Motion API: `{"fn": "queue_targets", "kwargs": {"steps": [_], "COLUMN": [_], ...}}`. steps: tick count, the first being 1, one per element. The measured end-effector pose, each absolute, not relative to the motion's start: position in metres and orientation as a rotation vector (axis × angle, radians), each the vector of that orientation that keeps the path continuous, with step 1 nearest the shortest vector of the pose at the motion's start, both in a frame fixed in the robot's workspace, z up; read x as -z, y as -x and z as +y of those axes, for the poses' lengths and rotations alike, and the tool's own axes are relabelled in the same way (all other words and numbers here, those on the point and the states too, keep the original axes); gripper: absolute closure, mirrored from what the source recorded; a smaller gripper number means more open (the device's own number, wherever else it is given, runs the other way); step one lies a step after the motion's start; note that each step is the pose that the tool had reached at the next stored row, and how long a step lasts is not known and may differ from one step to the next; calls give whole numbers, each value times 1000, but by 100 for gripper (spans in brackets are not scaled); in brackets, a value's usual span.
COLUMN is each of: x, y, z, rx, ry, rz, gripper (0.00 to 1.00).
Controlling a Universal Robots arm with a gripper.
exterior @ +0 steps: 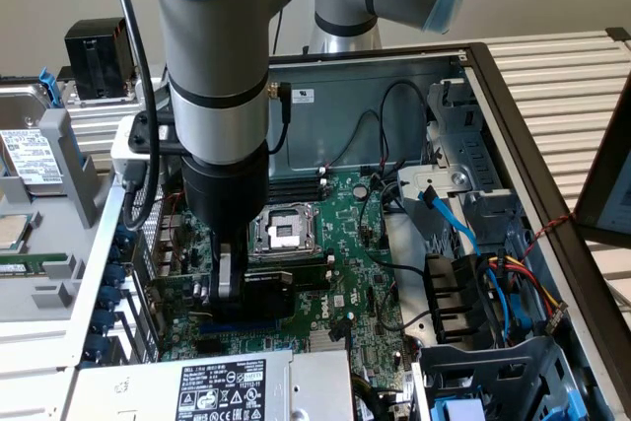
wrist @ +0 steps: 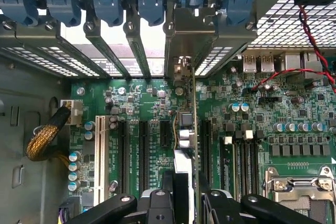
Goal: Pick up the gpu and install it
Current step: 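Insert the gpu into the slot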
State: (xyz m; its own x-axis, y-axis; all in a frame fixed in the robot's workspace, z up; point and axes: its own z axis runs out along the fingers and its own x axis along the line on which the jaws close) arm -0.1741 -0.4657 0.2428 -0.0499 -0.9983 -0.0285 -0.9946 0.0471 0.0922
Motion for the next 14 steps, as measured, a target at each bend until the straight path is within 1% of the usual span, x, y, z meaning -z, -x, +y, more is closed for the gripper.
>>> {"fn": "queue_targets", "kwargs": {"steps": [14], "x": [-241], "y": [174], "z": [-464], "rx": [134], "ry": [-2133], "rz": [-2240], "gripper": [73]}}
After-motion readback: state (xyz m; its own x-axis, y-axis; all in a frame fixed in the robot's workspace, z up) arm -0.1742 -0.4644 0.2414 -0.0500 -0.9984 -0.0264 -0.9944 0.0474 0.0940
